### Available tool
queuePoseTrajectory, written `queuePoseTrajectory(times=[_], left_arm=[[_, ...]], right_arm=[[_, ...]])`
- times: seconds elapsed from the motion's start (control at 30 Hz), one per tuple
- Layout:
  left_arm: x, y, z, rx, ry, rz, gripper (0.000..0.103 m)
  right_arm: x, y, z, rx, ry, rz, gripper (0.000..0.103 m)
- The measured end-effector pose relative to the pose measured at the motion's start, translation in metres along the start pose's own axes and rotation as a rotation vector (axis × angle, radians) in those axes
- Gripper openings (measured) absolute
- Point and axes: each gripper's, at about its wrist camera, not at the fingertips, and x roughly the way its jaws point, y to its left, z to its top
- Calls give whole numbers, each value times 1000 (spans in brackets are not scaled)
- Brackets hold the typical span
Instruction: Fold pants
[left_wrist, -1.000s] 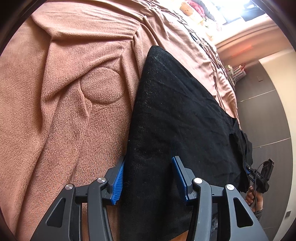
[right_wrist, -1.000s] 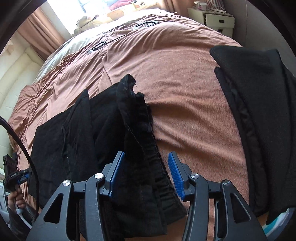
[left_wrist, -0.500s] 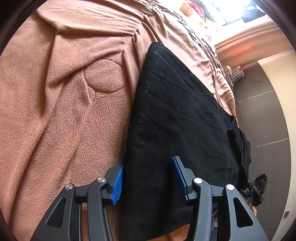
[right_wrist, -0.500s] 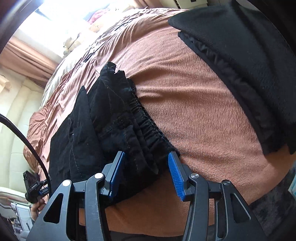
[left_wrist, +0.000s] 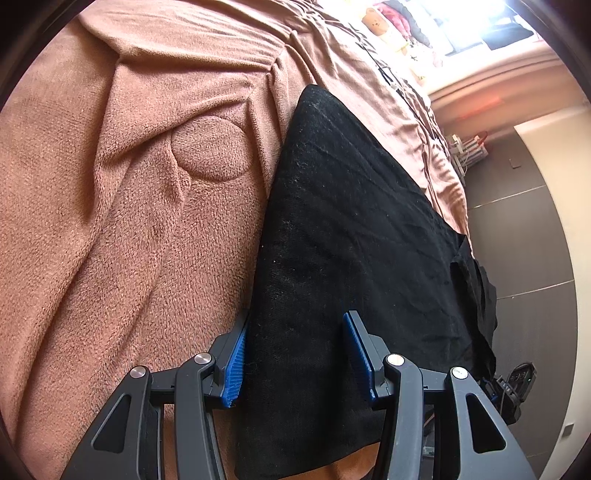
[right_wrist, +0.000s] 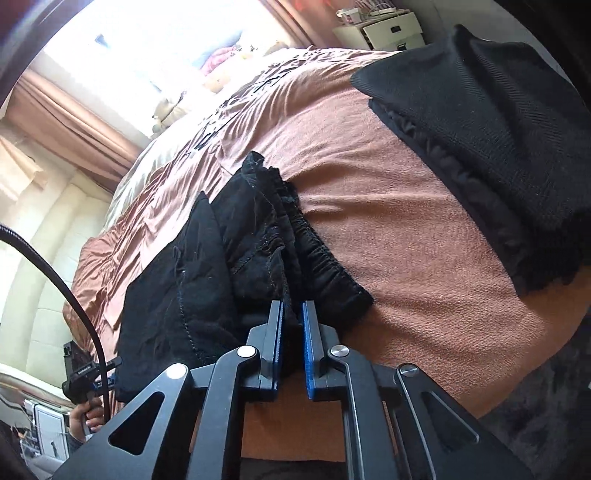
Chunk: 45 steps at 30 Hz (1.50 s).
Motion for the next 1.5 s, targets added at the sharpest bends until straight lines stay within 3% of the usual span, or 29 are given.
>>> queuePoseTrajectory(times=[0.17, 0.37, 0.43, 0.5, 0.57, 0.8, 0.87, 1.07, 1.5], left_arm=[[0, 0, 0, 2, 3, -3, 51], [0, -3, 2, 2, -5, 4, 51], [0, -3, 1, -3, -11, 1, 51], [0, -2, 0, -10, -15, -7, 51], [0, 0, 0, -15, -16, -15, 51], [-2, 3, 0, -24, -20, -20, 51], [-3, 5, -1, -29, -24, -22, 51], [-3, 10, 1, -47, -35, -40, 51], [-9, 12, 1, -38, -47, -61, 27]], right_arm=[[16, -19, -14, 63, 43, -65, 4], [-16, 17, -7, -77, -25, -147, 7], [-25, 32, -5, -137, -41, -144, 18], [-27, 51, -4, -197, -44, -142, 49], [-24, 68, -6, -263, -53, -151, 58], [15, 111, -10, -430, 43, -182, 59], [28, 124, -7, -473, 80, -192, 68], [71, 165, 5, -634, 144, -291, 70], [162, 210, 9, -828, 222, -444, 70]])
